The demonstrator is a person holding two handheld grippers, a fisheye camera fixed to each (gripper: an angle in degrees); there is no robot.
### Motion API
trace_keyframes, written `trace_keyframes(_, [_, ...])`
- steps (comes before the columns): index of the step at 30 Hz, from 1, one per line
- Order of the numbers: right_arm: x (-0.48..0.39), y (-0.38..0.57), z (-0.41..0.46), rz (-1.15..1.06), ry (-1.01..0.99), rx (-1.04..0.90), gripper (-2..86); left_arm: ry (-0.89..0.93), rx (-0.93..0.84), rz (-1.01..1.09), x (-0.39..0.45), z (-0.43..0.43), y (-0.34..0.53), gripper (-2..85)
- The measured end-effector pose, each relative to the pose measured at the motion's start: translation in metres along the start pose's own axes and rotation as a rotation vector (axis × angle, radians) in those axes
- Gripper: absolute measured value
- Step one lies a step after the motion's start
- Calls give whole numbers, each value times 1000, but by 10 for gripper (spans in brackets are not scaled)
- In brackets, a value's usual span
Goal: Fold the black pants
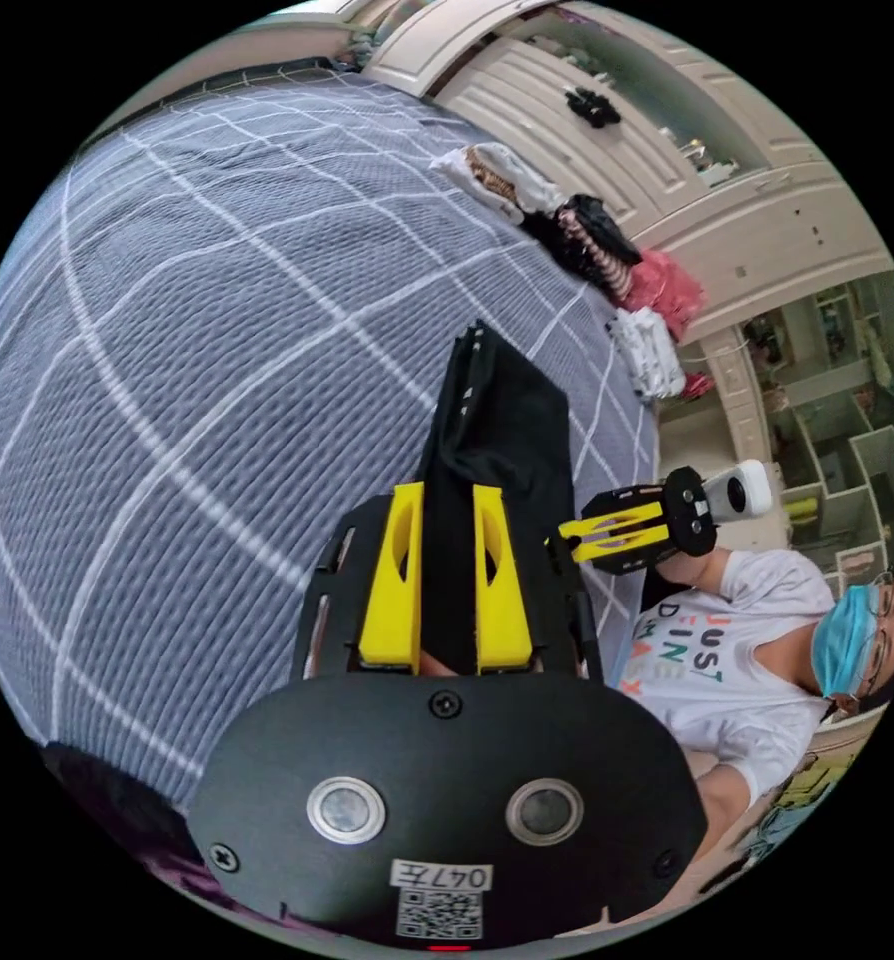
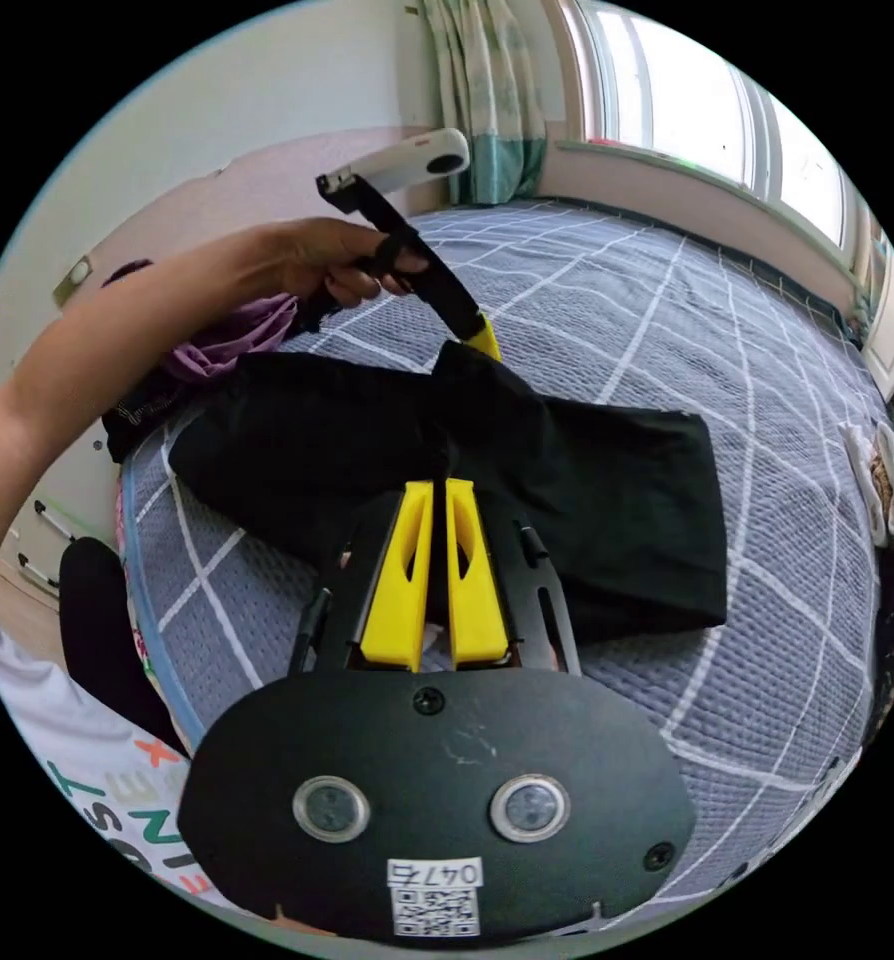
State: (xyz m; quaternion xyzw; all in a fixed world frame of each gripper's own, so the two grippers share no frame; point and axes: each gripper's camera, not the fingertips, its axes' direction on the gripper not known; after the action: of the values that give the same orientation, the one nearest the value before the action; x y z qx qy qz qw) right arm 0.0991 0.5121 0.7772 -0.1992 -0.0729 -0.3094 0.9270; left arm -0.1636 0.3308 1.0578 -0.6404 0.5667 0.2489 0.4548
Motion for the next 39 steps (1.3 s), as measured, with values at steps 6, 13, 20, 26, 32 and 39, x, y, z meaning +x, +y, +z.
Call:
trace_keyframes(6, [-46, 7, 34, -53, -90, -1, 87, -187, 16, -103, 22, -43, 52, 65])
trace_keyframes(13, [-76, 44, -6, -83, 64, 150, 45, -146, 47, 70, 101, -16, 63, 16])
trace_keyframes(20, [-61, 60, 5, 29, 9, 151, 10, -399, -162, -77, 91, 41, 67, -9])
trace_keyframes(26, [-144, 30, 57, -185, 46, 126, -4, -318, -82, -87, 91, 22, 95, -10])
trace_keyframes(32, [-194, 33, 98, -257, 95, 37, 6, -319, -57, -158, 91, -23, 170, -3])
trace_keyframes(39, [-322, 48, 79, -660, -23, 298, 37, -420, 88, -302, 147, -95, 347, 78])
